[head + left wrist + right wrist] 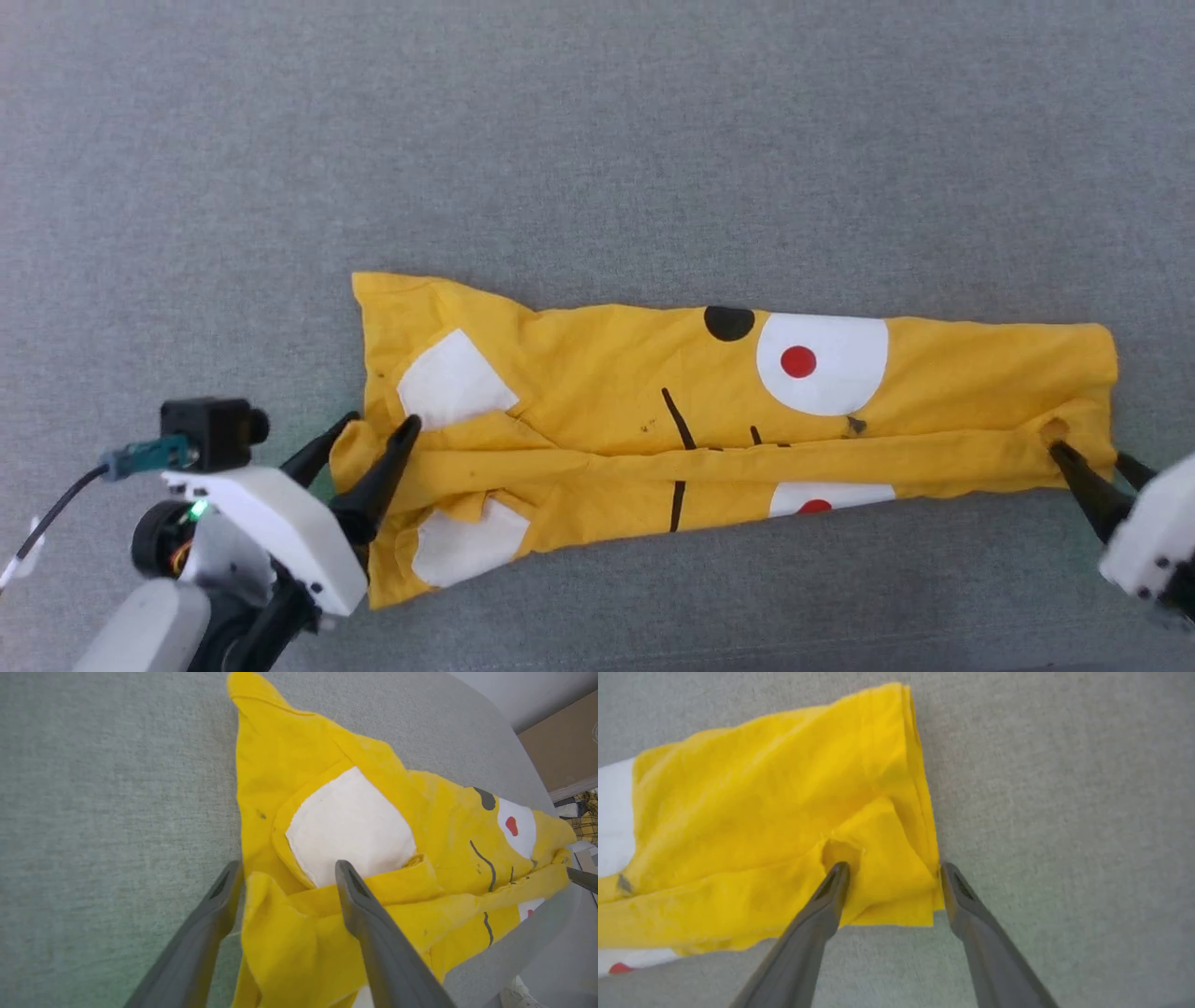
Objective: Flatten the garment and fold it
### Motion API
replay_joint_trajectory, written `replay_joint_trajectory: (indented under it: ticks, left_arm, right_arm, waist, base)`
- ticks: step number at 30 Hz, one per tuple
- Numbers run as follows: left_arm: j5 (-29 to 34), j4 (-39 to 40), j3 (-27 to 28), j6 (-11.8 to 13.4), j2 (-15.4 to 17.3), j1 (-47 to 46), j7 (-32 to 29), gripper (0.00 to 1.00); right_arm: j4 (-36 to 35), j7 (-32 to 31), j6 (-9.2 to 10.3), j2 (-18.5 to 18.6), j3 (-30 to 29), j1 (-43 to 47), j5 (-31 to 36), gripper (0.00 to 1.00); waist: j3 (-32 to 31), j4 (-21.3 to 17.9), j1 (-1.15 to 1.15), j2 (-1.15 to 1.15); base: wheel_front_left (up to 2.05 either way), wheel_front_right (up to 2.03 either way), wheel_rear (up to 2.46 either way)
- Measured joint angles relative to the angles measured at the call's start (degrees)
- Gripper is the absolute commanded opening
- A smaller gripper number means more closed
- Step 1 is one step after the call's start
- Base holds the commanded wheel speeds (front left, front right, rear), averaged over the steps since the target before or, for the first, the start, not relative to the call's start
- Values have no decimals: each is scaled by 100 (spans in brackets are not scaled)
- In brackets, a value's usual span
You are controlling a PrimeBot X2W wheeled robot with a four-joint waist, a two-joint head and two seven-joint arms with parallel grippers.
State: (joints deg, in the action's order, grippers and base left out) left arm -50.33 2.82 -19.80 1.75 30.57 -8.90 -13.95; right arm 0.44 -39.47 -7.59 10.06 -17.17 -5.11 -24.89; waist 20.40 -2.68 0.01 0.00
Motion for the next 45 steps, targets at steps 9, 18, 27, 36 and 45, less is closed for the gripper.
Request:
replay_joint_trajectory:
  ticks: [9,18,27,36,45]
  left_arm:
    - [584,1005,508,561,14,564,1205,100]
    - [2070,1239,893,1022,-516,679,2841,100]
    - [2940,1299,1138,811,-1162,876,2867,100]
    - [3143,1174,1425,376,-1434,871,2867,100]
    - [3331,921,1425,132,-1462,871,2867,100]
  right_arm:
    - [-1626,245,1,-164,-554,407,11,100]
    - [-1213,1579,1,-439,-388,504,522,100]
    - [-246,1862,1,-367,-282,435,648,100]
    - [477,1883,1,20,-274,12,687,100]
    - [738,1224,4,189,-212,-204,455,0]
  waist:
    - [-286,11,-1,0]
    - [-297,61,-2,0]
    - [-126,170,-1,0]
    - [63,375,-1,0]
    - [151,462,-2,0]
  base:
    - [0,0,0]
    - [0,0,0]
    - [0,0,0]
    - [0,0,0]
    - [0,0,0]
